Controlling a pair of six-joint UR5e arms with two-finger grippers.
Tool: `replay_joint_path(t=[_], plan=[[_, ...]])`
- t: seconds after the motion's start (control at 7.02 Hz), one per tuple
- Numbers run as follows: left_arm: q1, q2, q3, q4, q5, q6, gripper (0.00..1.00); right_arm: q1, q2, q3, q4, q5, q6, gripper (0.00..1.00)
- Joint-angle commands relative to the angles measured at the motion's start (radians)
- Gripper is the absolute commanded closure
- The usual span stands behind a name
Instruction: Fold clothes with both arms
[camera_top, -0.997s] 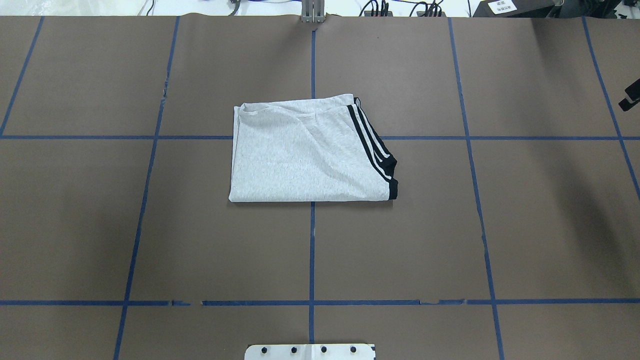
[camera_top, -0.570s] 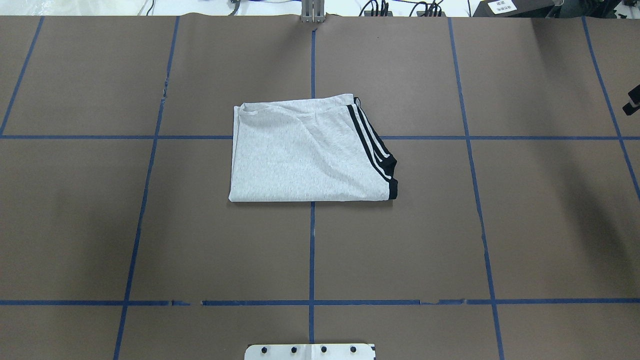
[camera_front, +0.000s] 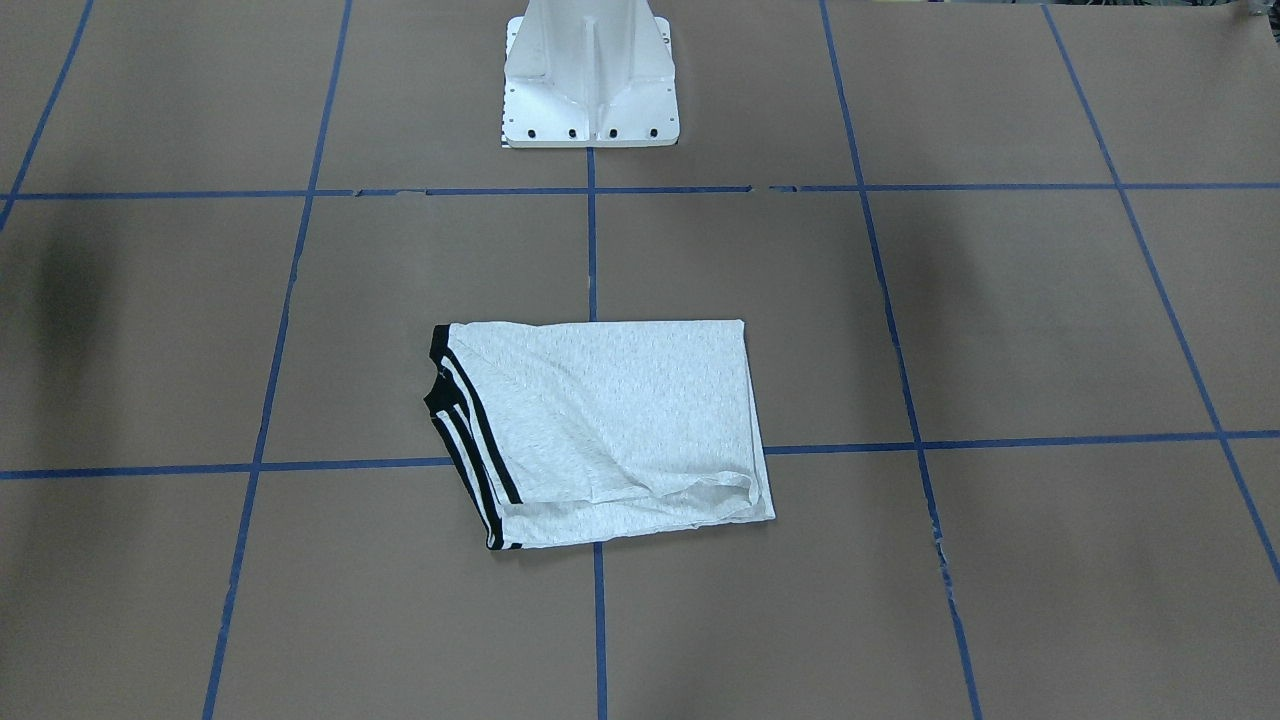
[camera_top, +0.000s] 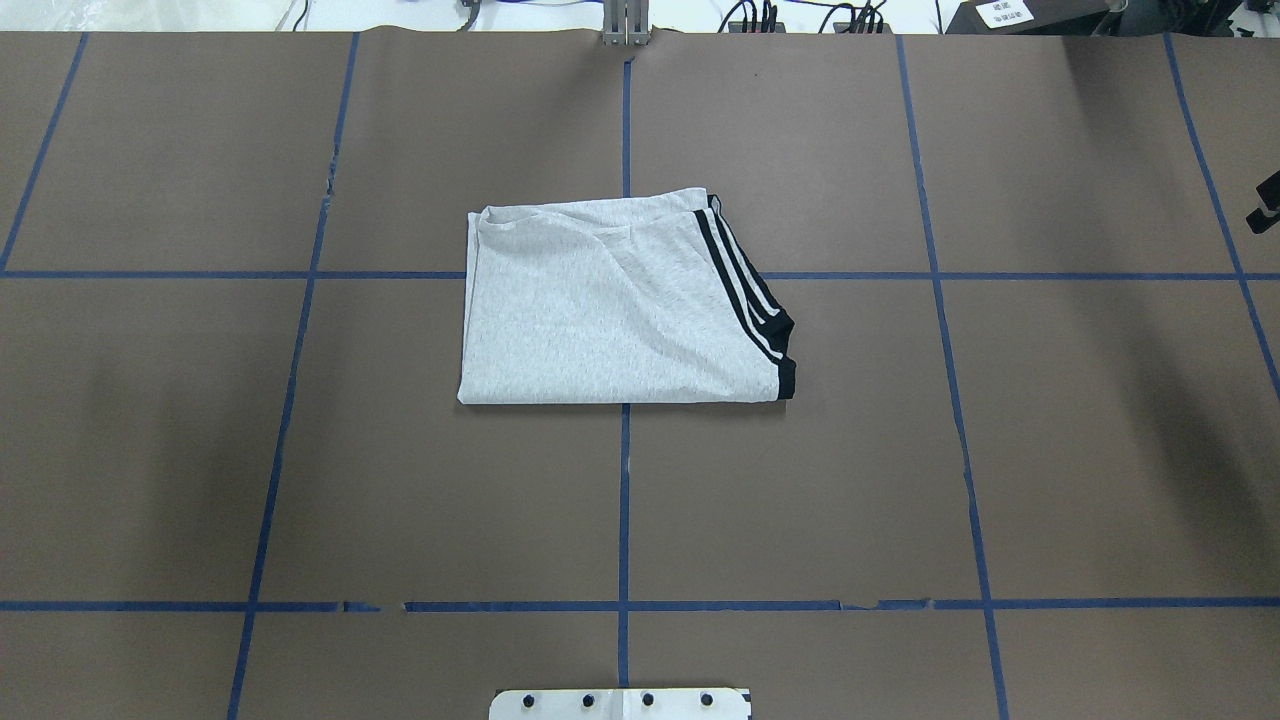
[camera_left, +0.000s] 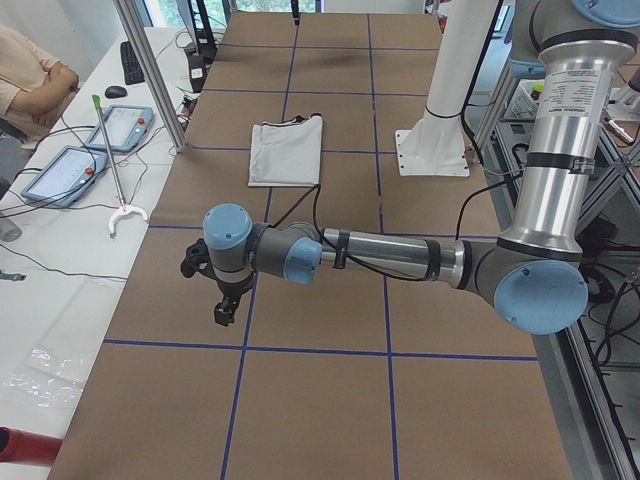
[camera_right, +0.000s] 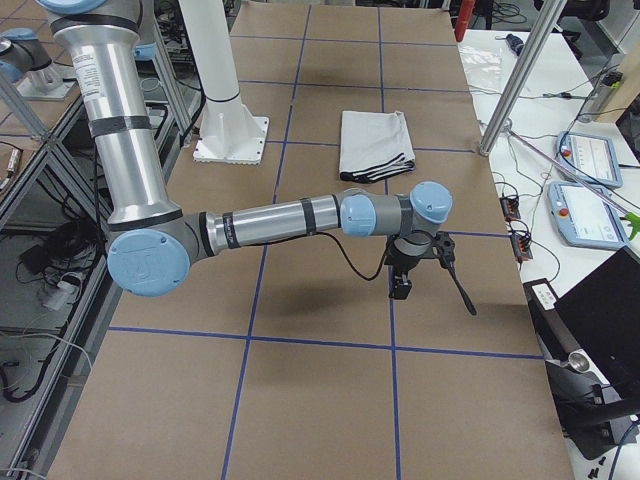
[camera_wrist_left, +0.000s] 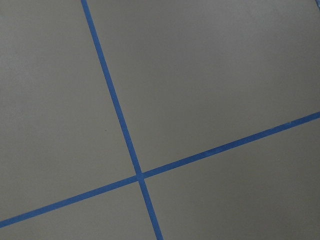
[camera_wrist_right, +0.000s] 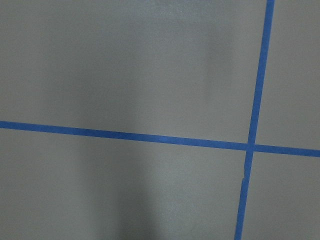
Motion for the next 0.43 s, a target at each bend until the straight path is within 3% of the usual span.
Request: replay_joint_path(t=[0.0, 0.28], plan=[[-0.002, 0.006, 0.001, 0.001, 0.003, 0.003, 0.00, 0.006, -0.035, 0.002, -0.001, 0.002, 0.001, 0.00], [-0.004, 0.006, -0.002, 0.005, 0.003, 0.003, 0.00, 0.042, -0.048, 0.007, -0.001, 0.013, 0.000, 0.00]])
